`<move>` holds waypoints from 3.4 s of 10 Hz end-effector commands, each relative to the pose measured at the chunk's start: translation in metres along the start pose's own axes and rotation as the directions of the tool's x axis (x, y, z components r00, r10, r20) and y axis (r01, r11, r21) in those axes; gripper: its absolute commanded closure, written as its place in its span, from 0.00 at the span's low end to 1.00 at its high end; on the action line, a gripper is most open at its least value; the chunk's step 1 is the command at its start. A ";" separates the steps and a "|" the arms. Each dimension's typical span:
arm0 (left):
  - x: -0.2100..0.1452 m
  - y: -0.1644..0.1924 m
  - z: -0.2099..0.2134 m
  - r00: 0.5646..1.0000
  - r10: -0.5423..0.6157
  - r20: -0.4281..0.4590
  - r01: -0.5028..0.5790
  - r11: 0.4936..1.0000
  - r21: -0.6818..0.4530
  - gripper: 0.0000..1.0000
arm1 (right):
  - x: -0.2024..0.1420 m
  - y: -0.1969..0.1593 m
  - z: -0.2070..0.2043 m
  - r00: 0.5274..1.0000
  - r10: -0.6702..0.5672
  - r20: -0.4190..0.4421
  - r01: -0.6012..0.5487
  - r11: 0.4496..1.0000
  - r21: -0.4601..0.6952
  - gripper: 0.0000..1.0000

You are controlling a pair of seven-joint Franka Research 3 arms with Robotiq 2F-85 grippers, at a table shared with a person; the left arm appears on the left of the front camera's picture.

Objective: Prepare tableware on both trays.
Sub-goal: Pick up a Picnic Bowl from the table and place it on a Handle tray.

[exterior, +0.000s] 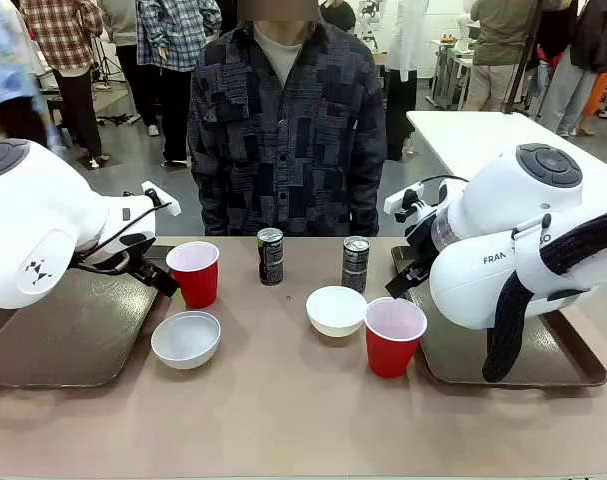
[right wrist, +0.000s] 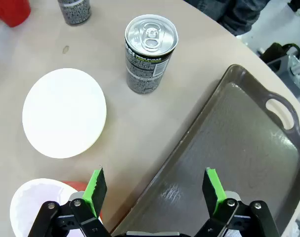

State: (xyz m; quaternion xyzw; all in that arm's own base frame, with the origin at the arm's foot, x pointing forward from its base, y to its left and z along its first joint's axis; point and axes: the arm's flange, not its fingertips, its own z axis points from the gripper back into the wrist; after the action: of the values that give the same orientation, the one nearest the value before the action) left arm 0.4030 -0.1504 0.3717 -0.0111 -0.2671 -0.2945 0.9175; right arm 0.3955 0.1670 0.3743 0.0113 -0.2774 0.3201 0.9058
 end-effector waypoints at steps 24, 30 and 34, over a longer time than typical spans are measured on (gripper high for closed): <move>-0.001 -0.051 0.175 0.978 -0.020 -0.207 0.002 0.996 -0.089 0.00 | -0.032 0.040 0.147 0.841 0.026 -0.541 -0.057 0.998 -0.040 0.00; -0.032 0.041 0.209 0.925 0.348 -0.152 -0.374 0.761 -0.531 0.00 | -0.095 -0.088 0.221 0.886 -0.175 -0.428 0.371 0.822 0.432 0.00; -0.093 0.099 0.229 0.770 0.590 -0.243 -0.613 0.579 -0.537 0.00 | -0.182 -0.154 0.260 0.834 -0.513 -0.203 0.532 0.649 0.544 0.00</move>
State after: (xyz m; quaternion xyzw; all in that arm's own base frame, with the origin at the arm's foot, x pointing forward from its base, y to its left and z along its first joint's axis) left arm 0.2931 0.0176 0.5365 -0.3689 -0.1303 -0.0629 0.9182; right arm 0.2365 -0.1165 0.5391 0.3475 -0.1187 0.1156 0.9229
